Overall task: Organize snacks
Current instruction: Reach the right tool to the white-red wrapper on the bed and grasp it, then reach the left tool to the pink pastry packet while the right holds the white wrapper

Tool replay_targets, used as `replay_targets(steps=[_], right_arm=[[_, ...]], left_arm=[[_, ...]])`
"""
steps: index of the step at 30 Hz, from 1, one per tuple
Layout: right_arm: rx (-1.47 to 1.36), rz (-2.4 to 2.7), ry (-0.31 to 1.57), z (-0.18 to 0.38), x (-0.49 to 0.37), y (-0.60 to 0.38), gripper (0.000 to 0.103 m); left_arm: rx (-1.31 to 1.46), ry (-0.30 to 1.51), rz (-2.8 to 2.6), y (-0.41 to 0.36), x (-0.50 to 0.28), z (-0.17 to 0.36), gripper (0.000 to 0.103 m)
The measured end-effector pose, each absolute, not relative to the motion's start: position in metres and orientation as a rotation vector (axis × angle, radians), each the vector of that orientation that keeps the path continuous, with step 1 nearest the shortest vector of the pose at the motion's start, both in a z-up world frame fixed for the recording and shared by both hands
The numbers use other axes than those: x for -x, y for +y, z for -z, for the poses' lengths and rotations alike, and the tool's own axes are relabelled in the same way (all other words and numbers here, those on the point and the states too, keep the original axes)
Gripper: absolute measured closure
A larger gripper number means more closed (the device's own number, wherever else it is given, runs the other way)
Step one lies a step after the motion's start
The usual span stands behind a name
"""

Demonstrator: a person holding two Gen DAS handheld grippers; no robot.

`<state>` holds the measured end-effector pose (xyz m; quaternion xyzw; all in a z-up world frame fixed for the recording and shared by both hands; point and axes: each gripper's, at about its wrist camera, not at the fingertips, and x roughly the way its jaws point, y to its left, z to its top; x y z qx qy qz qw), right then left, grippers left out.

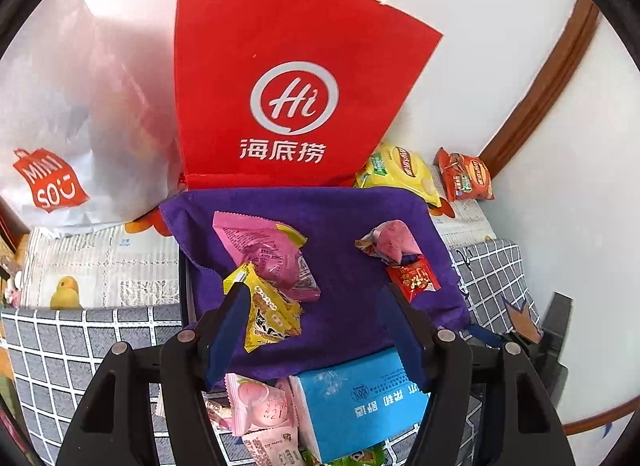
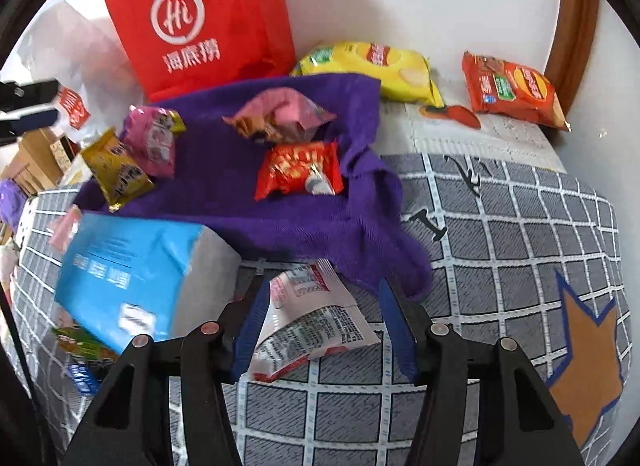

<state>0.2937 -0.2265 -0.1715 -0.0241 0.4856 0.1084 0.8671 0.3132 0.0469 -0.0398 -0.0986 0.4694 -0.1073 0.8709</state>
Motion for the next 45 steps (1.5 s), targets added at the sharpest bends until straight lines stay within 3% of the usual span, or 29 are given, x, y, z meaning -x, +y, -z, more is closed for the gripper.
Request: replay_targets(steps=[2, 7, 9, 11, 12, 14, 34, 39, 45], right_arm=[[0.037, -0.237, 1.038, 0.180, -0.296, -0.227, 0.036], [-0.035, -0.276, 1.047, 0.192, -0.296, -0.233, 0.035], [-0.034, -0.277, 1.029, 0.192, -0.293, -0.233, 0.040], [-0.023, -0.294, 1.007, 0.191, -0.289, -0.230, 0.055], [-0.031, -0.308, 0.998, 0.190, -0.286, -0.230, 0.056], [-0.045, -0.331, 0.986, 0.187, -0.279, -0.231, 0.074], [-0.141, -0.304, 0.899, 0.175, -0.176, -0.260, 0.077], [-0.130, -0.331, 0.879, 0.179, -0.168, -0.248, 0.077], [-0.121, -0.288, 0.870, 0.190, -0.167, -0.245, 0.077]], left_arm=[[0.189, 0.974, 0.229, 0.044, -0.310, 0.037, 0.035], [0.157, 0.954, 0.243, 0.038, -0.304, 0.030, 0.034], [0.153, 0.948, 0.252, 0.036, -0.302, 0.027, 0.034], [0.149, 0.944, 0.258, 0.034, -0.300, 0.025, 0.034], [0.143, 0.940, 0.259, 0.032, -0.299, 0.024, 0.034], [0.136, 0.934, 0.259, 0.030, -0.297, 0.021, 0.034], [0.084, 0.866, 0.224, 0.015, -0.255, -0.010, 0.034], [0.040, 0.900, 0.148, 0.029, -0.233, 0.011, 0.034], [0.106, 0.980, 0.093, 0.063, -0.210, 0.074, 0.034]])
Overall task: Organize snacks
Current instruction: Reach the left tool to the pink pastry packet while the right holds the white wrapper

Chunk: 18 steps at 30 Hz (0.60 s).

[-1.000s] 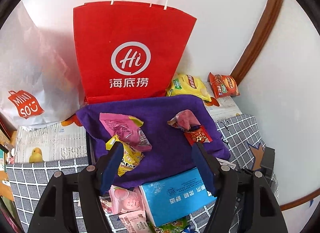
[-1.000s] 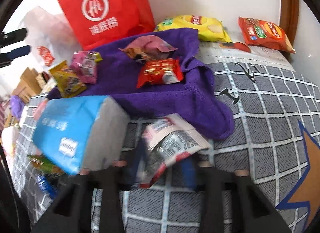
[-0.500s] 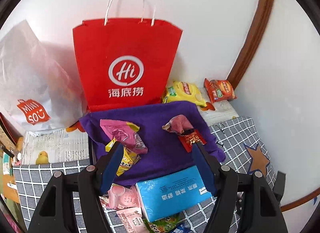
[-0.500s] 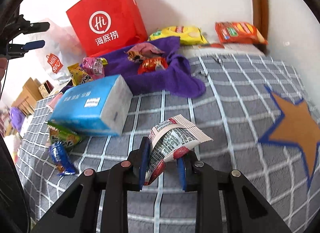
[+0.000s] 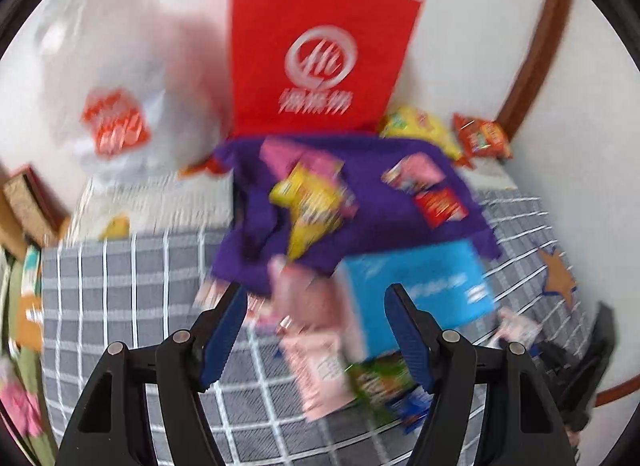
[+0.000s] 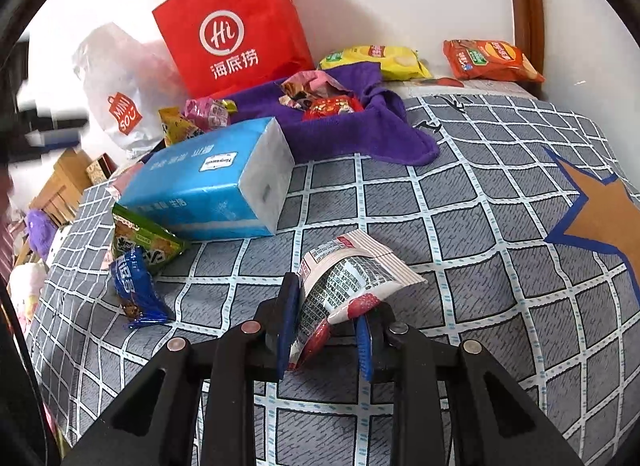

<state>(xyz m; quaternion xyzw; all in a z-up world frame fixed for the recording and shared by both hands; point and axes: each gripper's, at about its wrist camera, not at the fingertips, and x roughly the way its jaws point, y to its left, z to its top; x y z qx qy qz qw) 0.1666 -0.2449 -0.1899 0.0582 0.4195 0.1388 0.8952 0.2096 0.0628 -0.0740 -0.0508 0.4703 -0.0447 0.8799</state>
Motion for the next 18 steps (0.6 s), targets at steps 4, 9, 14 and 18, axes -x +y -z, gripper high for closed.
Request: replay_targets(steps=[4, 9, 14, 18], right_arm=[[-0.129, -0.278, 0.870, 0.191, -0.167, -0.247, 0.076], [-0.185, -0.278, 0.894, 0.195, -0.172, -0.253, 0.075], [-0.168, -0.265, 0.897, 0.195, -0.171, -0.249, 0.074], [-0.152, -0.260, 0.899, 0.195, -0.172, -0.247, 0.073]], left_arm=[[0.167, 1.045, 0.094, 0.076, -0.193, 0.115, 0.034], [0.165, 1.060, 0.090, 0.071, -0.184, 0.138, 0.034], [0.157, 1.075, 0.079, 0.062, -0.188, 0.154, 0.035], [0.132, 1.079, 0.084, 0.052, -0.193, 0.162, 0.047]])
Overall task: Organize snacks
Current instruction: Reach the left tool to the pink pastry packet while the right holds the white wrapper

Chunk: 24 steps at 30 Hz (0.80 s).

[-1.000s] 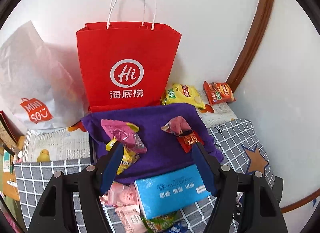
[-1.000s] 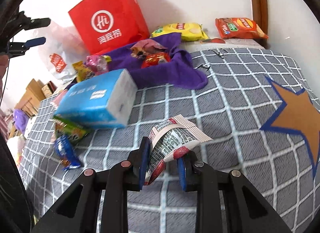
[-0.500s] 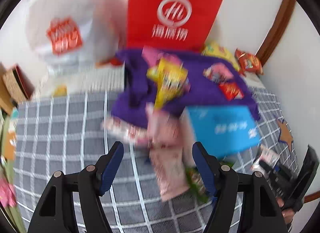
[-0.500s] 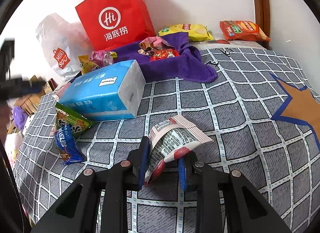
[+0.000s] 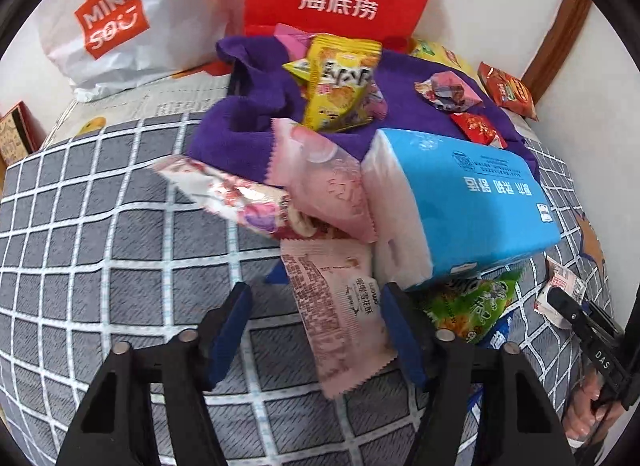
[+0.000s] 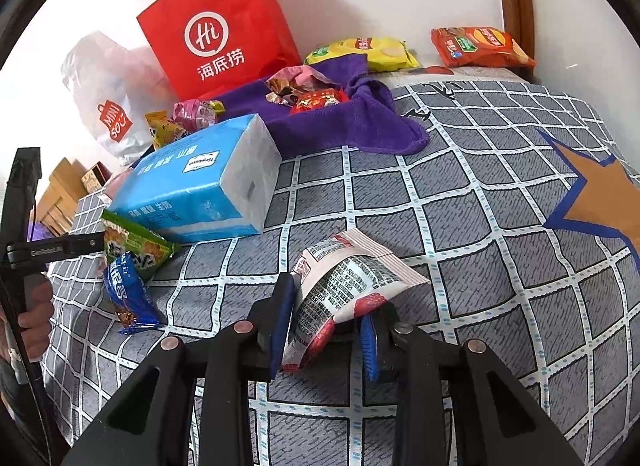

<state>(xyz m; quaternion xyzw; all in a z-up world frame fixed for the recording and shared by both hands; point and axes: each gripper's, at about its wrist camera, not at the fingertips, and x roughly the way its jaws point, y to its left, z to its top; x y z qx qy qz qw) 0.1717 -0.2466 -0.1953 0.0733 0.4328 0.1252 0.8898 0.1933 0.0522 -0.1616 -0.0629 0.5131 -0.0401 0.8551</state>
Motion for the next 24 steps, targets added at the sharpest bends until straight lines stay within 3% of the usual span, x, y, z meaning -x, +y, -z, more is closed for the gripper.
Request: replay_targets(steps=[1, 3, 12, 14, 18, 24], right_arm=[[-0.148, -0.259, 0.899, 0.195, -0.172, -0.246, 0.073], [-0.144, -0.259, 0.900, 0.196, -0.172, -0.245, 0.072], [-0.143, -0.261, 0.901, 0.196, -0.172, -0.246, 0.071], [-0.143, -0.262, 0.901, 0.195, -0.172, -0.245, 0.071], [-0.133, -0.261, 0.903, 0.195, -0.172, -0.244, 0.070], [-0.126, -0.264, 0.904, 0.195, -0.171, -0.244, 0.068]], left_arm=[[0.127, 1.077, 0.097, 0.049, -0.193, 0.163, 0.052], [0.146, 1.075, 0.137, 0.048, -0.193, 0.163, 0.075], [0.141, 1.070, 0.065, 0.086, -0.152, 0.150, 0.079], [0.163, 1.066, 0.061, 0.093, -0.149, 0.154, 0.077], [0.119, 1.021, 0.033, 0.093, -0.148, 0.162, 0.047], [-0.012, 0.976, -0.017, 0.076, -0.149, 0.171, 0.042]])
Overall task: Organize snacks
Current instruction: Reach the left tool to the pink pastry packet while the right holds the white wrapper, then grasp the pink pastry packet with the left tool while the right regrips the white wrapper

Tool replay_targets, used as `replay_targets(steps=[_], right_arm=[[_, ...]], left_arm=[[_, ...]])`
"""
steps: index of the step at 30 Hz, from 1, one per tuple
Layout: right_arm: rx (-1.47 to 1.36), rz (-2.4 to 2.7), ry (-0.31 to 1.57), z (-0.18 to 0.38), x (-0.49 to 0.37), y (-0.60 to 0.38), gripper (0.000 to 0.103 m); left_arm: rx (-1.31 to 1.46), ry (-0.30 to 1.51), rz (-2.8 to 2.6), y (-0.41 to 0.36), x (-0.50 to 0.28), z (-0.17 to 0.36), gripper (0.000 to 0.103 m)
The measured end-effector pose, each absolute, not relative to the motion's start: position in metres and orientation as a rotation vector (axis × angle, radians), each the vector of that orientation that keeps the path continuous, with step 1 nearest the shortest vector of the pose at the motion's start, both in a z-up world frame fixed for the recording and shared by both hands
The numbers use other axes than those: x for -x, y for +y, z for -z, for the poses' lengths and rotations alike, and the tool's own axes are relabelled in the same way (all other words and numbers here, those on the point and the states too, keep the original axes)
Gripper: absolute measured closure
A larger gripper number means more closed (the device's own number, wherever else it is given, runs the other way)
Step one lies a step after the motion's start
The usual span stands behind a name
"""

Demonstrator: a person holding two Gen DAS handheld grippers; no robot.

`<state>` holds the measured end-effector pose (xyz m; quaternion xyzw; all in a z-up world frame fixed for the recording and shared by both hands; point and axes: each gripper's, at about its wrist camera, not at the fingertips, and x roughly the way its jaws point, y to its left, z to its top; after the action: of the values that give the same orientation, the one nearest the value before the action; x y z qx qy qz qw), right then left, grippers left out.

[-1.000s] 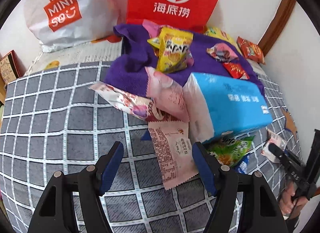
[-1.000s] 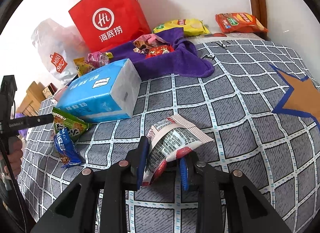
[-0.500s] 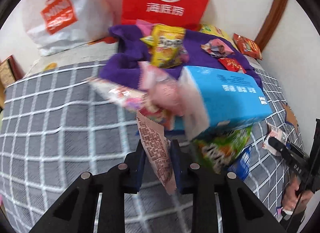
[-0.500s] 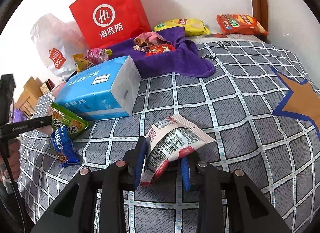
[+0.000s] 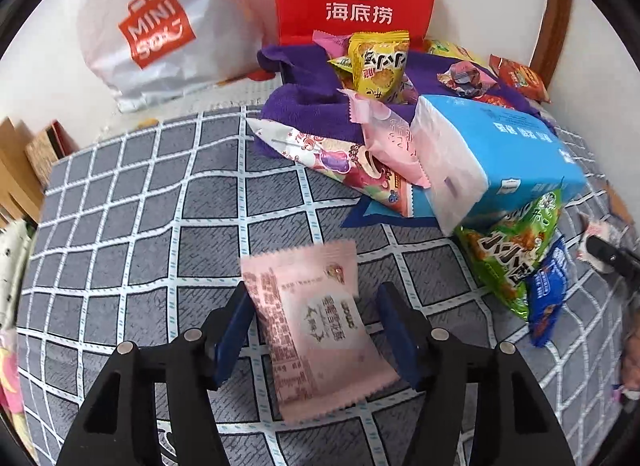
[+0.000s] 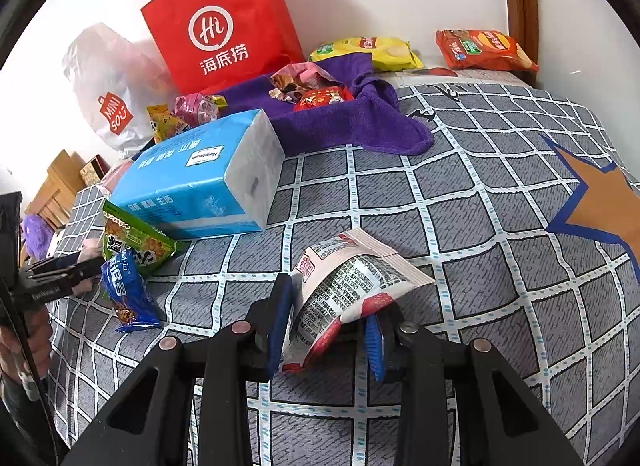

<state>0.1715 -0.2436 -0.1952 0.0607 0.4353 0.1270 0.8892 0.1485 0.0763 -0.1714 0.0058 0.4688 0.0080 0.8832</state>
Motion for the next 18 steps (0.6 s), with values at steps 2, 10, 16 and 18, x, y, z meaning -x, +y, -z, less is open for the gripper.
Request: replay_targets(steps=[2, 10, 16, 18], right_arm=[[-0.124, -0.266, 0.905, 0.195, -0.172, -0.243, 0.067], [-0.054, -0.296, 0.906, 0.193, -0.167, -0.232, 0.043], [0.125, -0.219, 0.916, 0.192, -0.150, -0.221, 0.034], [0.129, -0.203, 0.907, 0.189, -0.141, -0.229, 0.033]], left_arm=[[-0.029, 0.961, -0.019, 0.077, -0.147, 0.171, 0.046], [-0.047, 0.913, -0.036, 0.085, -0.132, 0.170, 0.056], [-0.004, 0.921, -0.033, 0.090, -0.134, 0.173, 0.049], [0.001, 0.924, -0.029, 0.091, -0.134, 0.173, 0.044]])
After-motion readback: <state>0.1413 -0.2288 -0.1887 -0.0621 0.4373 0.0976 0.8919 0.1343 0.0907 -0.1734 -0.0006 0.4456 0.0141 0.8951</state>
